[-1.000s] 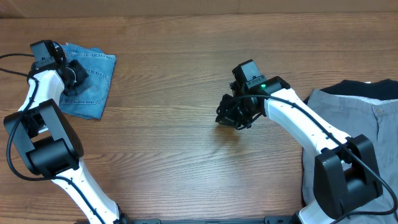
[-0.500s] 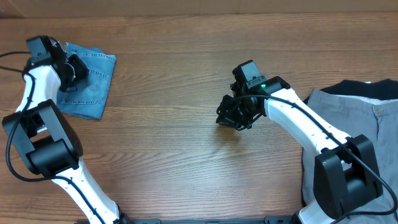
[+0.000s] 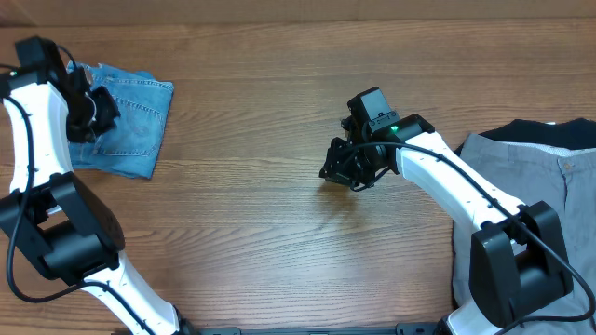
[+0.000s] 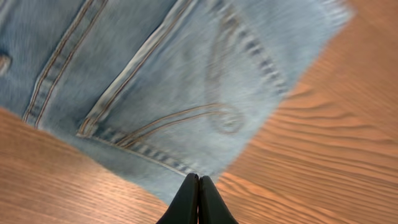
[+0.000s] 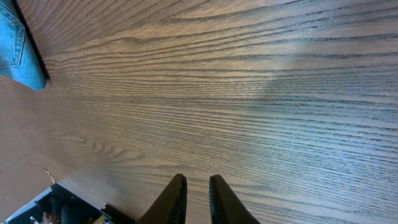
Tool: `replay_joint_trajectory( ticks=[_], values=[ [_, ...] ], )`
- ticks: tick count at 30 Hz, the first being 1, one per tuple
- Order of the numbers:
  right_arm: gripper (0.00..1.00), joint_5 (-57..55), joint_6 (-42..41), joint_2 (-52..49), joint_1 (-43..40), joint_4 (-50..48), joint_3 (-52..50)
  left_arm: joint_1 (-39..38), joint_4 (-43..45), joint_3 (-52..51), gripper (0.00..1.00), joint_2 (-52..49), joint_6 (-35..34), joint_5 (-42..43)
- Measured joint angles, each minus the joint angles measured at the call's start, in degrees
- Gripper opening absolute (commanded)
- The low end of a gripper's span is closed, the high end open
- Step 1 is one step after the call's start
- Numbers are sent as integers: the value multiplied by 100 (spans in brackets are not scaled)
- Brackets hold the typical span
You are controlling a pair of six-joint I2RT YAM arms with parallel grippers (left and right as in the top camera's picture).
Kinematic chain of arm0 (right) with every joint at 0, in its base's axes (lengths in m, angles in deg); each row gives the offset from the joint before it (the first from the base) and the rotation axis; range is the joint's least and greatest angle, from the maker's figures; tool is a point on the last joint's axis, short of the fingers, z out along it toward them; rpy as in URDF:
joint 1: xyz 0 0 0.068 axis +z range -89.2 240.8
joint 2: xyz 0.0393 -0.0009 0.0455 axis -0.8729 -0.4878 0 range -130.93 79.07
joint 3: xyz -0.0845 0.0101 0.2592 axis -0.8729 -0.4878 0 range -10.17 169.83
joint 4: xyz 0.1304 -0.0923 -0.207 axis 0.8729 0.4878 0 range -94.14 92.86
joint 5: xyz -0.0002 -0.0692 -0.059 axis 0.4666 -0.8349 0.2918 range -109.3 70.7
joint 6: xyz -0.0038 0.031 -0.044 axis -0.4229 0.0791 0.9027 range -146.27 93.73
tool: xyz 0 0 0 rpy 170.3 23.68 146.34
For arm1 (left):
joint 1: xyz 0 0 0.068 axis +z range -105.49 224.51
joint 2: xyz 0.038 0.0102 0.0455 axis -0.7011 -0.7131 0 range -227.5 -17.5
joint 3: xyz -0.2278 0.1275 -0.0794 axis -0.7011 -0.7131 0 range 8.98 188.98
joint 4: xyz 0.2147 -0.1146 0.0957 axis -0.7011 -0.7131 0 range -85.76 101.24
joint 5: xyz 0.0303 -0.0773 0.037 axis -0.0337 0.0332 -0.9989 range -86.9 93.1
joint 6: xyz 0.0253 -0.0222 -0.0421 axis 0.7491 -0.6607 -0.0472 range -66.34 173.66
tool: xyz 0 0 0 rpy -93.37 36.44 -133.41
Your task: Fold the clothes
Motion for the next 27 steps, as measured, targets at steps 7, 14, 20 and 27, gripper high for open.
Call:
replay_joint_trajectory(
  ticks=[7,14,20,27],
  values=[
    [16,2,0,0,2,13,0,-4,1554,-1384,4,-304,-83,-155],
    [16,2,0,0,2,17,0,-4,3119,-2273,4,-24,-142,-59],
    [16,2,0,0,0,15,0,0,3851,-2470,4,-26,-435,348],
    [15,4,0,0,0,127,0,13,3823,-2463,26,-39,-616,525]
  ],
)
